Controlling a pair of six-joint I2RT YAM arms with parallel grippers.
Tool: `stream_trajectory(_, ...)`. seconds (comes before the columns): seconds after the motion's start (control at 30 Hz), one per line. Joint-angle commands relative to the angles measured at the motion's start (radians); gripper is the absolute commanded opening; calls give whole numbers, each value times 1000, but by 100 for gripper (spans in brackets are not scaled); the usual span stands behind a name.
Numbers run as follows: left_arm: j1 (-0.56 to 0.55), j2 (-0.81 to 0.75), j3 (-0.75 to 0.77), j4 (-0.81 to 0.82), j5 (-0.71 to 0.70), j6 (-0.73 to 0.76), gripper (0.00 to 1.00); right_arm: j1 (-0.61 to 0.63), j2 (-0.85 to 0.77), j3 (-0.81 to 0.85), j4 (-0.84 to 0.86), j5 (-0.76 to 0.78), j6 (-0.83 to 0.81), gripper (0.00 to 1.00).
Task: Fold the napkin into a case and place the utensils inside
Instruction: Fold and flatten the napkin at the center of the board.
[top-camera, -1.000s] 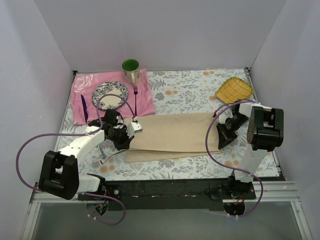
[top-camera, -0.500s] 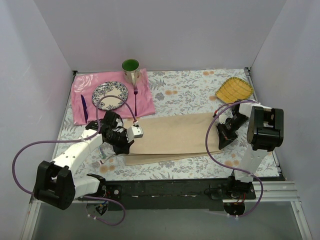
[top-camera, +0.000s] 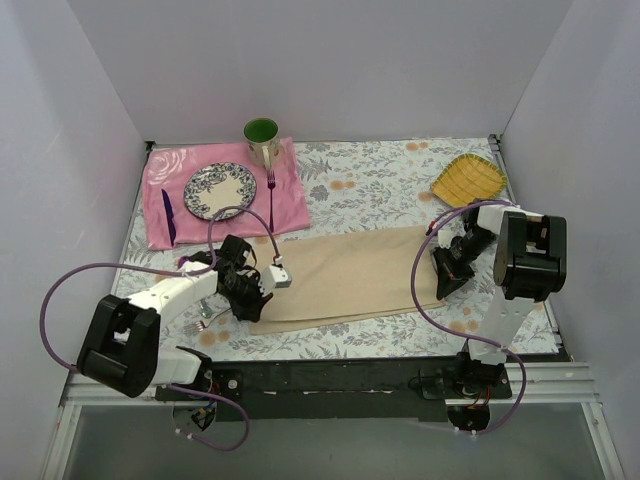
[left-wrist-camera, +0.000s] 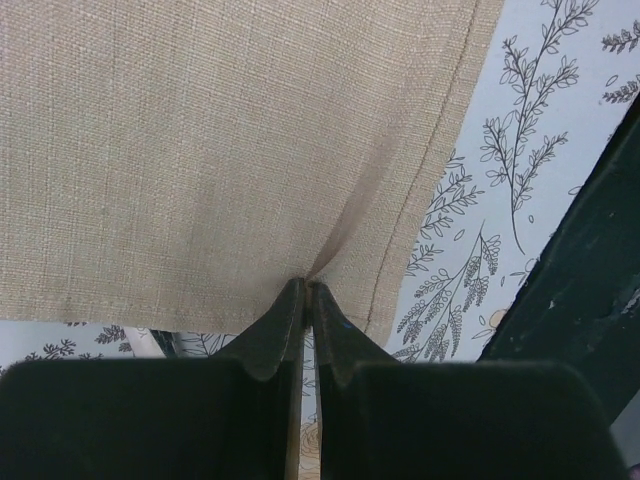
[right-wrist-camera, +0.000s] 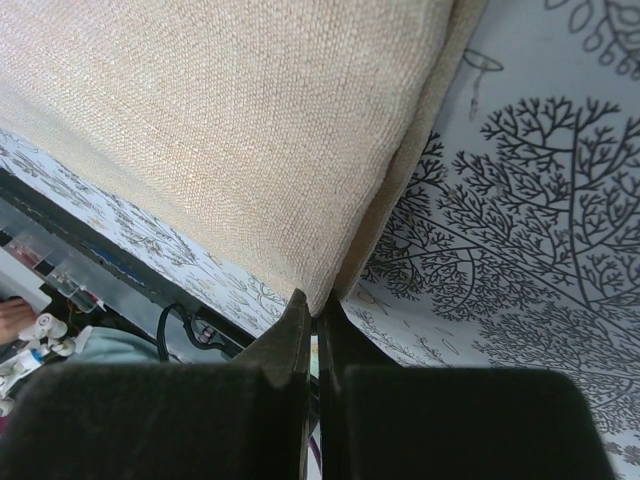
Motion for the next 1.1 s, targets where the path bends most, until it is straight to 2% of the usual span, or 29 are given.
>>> stream_trajectory(0.0, -3, 33, -2, 69, -91, -18, 0, 0, 26, 17, 27, 37, -1, 1)
stream_trajectory(0.13, -5, 10, 70, 27, -53, -18, 0, -2, 26, 26, 24, 37, 0, 1)
stream_trajectory(0.47, -78, -117, 242, -264, 32, 12, 0, 0, 11, 22, 24, 43, 0, 1)
stream_trajectory(0.67, -102, -137, 241, -342, 58, 40, 0, 0, 14, 20, 29, 48, 9, 1)
stream_trajectory(0.83, -105, -141, 161, -320, 36, 49, 0, 0, 14, 20, 32, 55, 9, 1)
stream_trajectory(1.07, -105, -110, 20, -122, -60, 10, 0, -2, 23, 20, 35, 54, 13, 1)
